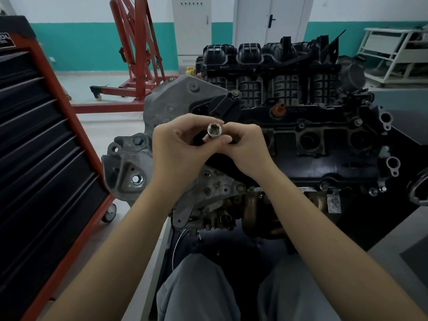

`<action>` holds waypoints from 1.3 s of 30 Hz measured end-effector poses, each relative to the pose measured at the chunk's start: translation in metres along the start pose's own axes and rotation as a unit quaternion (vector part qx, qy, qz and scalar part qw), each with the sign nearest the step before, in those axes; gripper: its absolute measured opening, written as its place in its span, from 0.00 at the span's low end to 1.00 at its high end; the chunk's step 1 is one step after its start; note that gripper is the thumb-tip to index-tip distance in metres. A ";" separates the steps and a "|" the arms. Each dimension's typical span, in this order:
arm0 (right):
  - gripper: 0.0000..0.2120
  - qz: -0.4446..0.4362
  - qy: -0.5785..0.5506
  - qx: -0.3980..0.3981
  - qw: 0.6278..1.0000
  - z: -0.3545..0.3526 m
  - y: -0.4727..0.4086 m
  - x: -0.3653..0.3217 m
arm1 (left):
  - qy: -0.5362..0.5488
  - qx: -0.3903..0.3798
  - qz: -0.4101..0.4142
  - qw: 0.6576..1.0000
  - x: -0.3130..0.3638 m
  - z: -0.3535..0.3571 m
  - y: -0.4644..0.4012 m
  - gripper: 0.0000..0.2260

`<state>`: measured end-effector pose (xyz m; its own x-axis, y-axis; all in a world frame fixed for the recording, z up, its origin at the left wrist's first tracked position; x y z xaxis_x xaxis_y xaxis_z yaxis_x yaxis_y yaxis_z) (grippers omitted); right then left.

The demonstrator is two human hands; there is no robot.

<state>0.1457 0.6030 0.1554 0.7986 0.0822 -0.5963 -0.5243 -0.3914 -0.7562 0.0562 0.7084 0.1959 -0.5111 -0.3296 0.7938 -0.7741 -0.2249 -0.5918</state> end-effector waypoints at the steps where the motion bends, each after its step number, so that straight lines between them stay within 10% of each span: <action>1: 0.08 -0.005 0.002 -0.002 1.000 0.000 0.000 -0.001 | -0.004 0.013 0.004 1.000 0.001 -0.001 0.000 0.11; 8: 0.14 -0.003 0.005 -0.037 0.999 0.007 0.001 -0.004 | 0.048 -0.081 -0.025 0.995 0.000 0.010 -0.003 0.15; 39: 0.09 -0.004 0.000 -0.039 0.999 0.005 0.001 -0.009 | 0.004 -0.021 -0.003 1.000 0.006 0.001 0.000 0.13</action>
<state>0.1367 0.6062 0.1581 0.8022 0.0853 -0.5909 -0.4940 -0.4611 -0.7371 0.0539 0.7051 0.2006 -0.5087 -0.3203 0.7991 -0.7924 -0.1887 -0.5801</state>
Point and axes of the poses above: each hand's wrist, its own y-axis away from the middle knuckle, its own z-axis out of the palm, x = y × z, the point moved 9 cm from there along -y, towards the middle knuckle, and after that the axes turned 11 degrees about -z, right-handed, at the moved point
